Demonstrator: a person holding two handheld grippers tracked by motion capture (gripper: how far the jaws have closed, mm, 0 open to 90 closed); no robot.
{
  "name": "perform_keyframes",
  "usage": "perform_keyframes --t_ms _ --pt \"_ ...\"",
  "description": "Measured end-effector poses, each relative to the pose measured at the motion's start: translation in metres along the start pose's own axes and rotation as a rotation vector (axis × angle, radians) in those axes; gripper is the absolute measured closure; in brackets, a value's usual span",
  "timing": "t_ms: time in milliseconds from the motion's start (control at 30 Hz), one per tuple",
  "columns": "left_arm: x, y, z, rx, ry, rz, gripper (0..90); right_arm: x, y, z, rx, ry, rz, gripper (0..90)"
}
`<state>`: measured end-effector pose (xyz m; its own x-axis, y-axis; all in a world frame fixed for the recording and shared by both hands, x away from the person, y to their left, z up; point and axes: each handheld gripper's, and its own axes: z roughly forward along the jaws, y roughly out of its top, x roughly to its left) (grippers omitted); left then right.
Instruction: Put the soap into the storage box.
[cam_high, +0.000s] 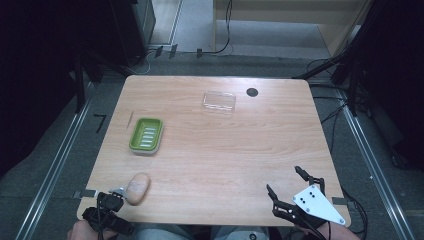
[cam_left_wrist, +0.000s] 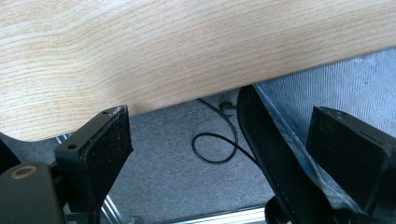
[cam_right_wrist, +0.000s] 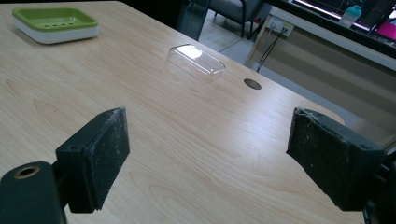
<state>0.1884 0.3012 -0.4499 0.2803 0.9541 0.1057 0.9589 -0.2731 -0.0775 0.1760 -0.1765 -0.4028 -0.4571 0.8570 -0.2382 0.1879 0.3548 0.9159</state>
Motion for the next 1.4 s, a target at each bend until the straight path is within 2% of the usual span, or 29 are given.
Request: perform_keyframes --t_ms 633,1400 --pt "-0.001 0.007 -0.003 -0.015 -0.009 0.013 7.8 0.001 0.000 0.000 -0.001 -0.003 -0.005 13.3" --pt "0.000 0.036 -0.023 -0.076 0.004 0.028 7.8 0.001 0.001 0.002 0.000 0.006 -0.006 13.3"
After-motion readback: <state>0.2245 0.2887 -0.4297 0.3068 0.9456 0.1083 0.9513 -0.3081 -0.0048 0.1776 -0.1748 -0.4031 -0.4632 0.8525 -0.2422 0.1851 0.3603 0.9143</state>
